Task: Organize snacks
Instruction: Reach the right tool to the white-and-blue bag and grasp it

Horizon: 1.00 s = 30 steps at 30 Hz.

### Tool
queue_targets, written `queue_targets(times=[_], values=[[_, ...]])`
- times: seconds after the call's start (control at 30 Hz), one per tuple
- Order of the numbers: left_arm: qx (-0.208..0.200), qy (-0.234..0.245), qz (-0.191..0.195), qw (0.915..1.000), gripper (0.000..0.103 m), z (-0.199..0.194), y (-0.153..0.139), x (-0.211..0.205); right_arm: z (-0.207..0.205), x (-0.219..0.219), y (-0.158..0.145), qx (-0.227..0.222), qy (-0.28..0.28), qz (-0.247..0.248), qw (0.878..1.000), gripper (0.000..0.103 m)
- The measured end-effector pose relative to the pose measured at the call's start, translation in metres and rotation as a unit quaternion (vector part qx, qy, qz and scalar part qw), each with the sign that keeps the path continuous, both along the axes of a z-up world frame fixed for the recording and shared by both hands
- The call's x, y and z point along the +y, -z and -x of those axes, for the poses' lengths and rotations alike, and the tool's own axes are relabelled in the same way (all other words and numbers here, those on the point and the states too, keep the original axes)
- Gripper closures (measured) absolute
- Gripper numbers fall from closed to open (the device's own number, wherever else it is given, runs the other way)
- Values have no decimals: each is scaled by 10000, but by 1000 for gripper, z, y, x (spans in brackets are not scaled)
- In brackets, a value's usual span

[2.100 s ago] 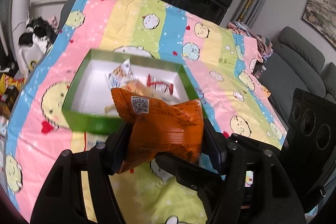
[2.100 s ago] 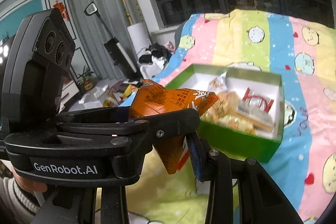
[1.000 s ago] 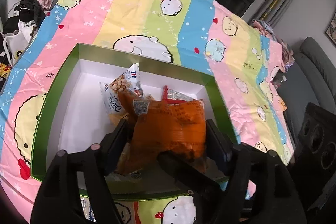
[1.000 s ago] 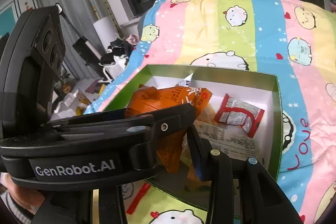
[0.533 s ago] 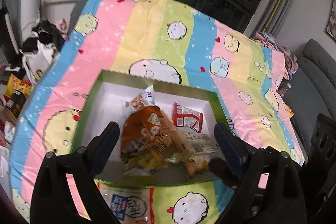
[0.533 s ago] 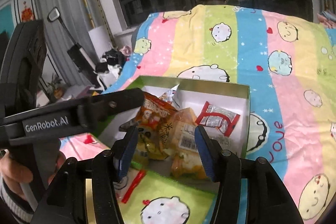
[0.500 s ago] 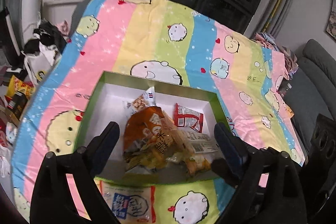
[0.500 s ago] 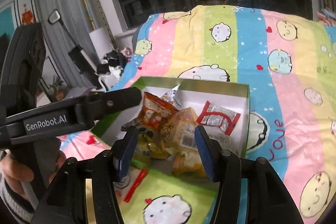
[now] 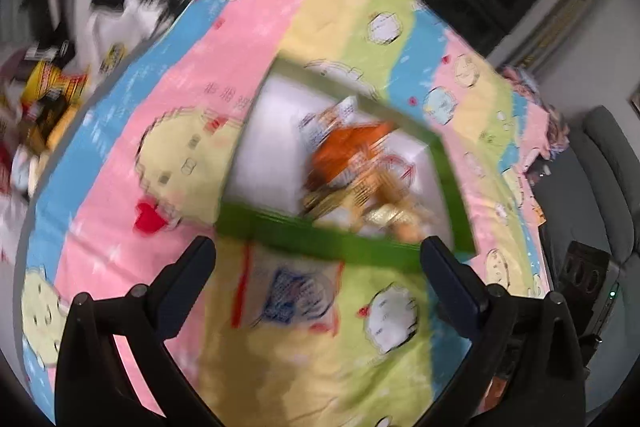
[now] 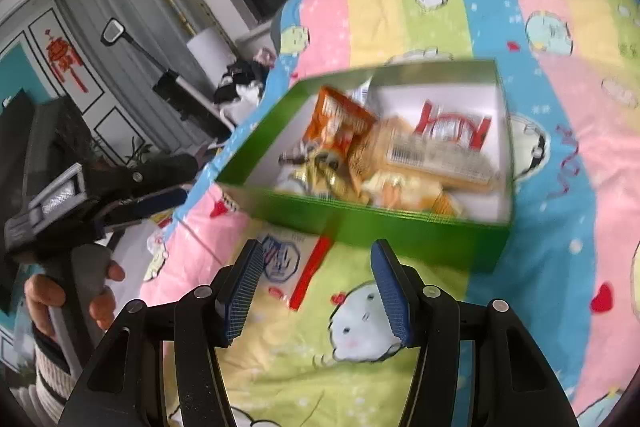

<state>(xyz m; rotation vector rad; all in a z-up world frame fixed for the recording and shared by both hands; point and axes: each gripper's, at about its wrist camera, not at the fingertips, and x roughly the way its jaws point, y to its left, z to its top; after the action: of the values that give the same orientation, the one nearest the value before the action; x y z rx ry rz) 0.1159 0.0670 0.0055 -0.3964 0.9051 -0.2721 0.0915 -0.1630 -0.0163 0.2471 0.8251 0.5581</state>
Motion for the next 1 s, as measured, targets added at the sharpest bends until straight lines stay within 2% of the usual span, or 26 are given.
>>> queue_targets(times=[0.13,0.37,0.43,0.5,0.6,0.73,0.8,0.87,1.0], values=[[485,-24,436,9979,1,1,28,14,2,13,15,240,-132,-21,9996,46],[832,87,931,9921,2,-4,54,15,-7,42,37,519,-393,88,9978,46],[884,143,1066,9903,5,-5,57,16,-11,46,42,608,-429,95,9972,46],[944,189,1192,9882,15,-7,62,17,-16,50,48,691,-422,102,9967,46],[1075,188,1282,9857,19,-9,71,17,-23,52,54,793,-400,70,9960,46],[1020,210,1352,9853,22,-9,70,18,-28,54,62,916,-414,-15,9949,46],[1013,230,1269,9865,36,-7,72,17,-29,55,63,916,-431,-78,9948,46],[1023,252,1221,9869,45,-6,74,16,-33,53,65,972,-420,-200,9942,49],[987,343,1178,9875,46,-4,78,12,-39,53,69,1045,-497,-304,9928,54]])
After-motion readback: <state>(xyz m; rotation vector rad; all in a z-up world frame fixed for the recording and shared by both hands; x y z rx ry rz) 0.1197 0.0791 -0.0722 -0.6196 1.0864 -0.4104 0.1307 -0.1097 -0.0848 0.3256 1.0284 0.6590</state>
